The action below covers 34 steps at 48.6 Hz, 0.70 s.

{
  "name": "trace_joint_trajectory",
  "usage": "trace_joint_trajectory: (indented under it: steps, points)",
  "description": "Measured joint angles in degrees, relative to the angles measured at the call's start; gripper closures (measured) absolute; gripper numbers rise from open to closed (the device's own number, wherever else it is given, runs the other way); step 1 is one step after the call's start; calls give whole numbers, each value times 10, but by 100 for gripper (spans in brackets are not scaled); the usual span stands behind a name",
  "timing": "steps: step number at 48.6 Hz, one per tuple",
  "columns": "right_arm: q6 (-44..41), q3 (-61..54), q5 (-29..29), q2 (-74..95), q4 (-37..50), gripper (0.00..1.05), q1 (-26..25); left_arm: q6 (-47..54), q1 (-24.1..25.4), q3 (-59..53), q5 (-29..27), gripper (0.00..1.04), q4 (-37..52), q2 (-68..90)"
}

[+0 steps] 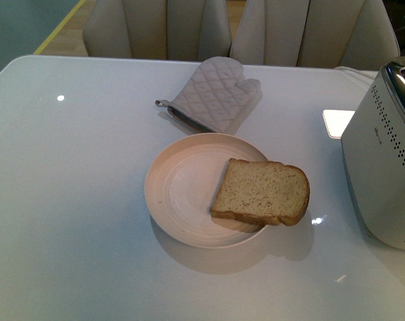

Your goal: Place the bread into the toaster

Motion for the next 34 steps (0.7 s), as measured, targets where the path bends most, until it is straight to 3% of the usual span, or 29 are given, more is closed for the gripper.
trace_joint_trajectory:
  steps: [5,16,25,29,34]
  points:
    - [0,0,0,0,0,9,0,0,0,0,0,102,-93,-78]
    - [0,0,0,0,0,9,0,0,0,0,0,100,-99,-96]
    - [4,2,8,5,-8,9,3,0,0,0,0,61,-99,-96]
    - [99,77,173,134,-183,9,66,0,0,0,0,42,-99,-97]
    - [160,103,199,234,-177,9,110,0,0,0,0,24,-99,-97]
